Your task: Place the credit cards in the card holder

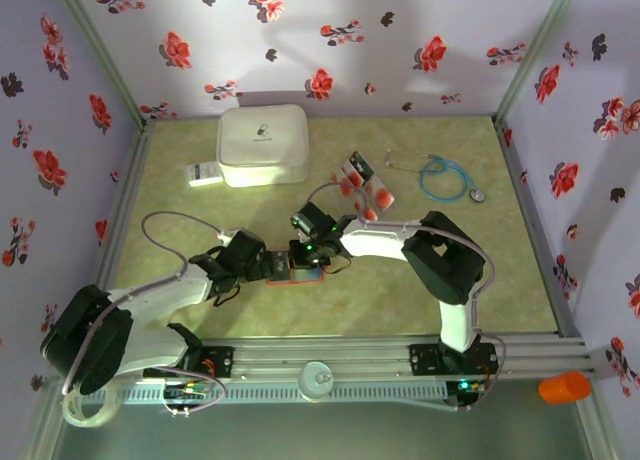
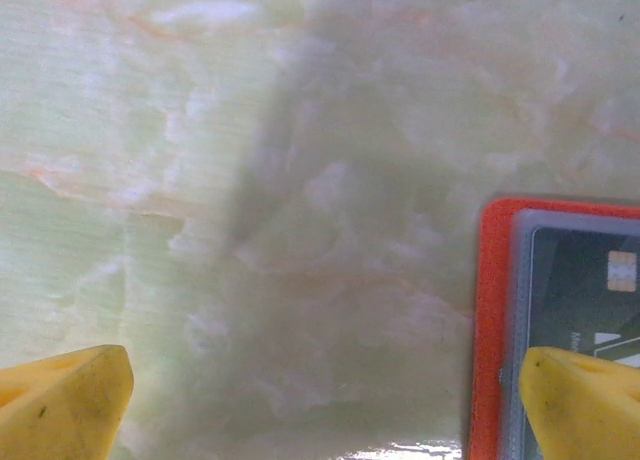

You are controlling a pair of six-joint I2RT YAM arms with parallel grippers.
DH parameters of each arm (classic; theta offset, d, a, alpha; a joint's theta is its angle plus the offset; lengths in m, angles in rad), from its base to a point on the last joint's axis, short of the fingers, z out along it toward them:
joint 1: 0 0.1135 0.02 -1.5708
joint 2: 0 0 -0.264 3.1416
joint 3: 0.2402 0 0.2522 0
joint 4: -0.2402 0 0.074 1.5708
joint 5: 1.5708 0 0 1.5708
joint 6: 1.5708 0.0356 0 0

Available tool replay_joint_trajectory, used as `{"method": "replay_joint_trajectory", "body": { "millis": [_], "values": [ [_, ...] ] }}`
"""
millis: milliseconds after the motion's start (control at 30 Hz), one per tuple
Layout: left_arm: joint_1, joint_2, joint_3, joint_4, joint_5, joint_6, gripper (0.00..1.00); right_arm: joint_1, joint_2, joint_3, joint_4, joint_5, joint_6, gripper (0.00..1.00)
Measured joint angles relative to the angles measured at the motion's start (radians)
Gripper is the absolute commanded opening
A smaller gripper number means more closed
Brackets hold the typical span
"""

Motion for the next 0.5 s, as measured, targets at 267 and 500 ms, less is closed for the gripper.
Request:
{"method": "replay_joint_trajectory", "body": {
  "millis": [267, 500],
  "values": [
    [0.025, -0.058, 0.001, -0.046, 0.000, -0.002, 1.00, -0.021, -0.045, 0.000, -0.022, 0.002, -0.014, 0.04],
    [0.032, -0.093, 0.024, -0.076, 0.001, 0.006, 1.00, -0.064, -0.103, -0.013, -0.034, 0.009, -0.030, 0.05]
  ]
}}
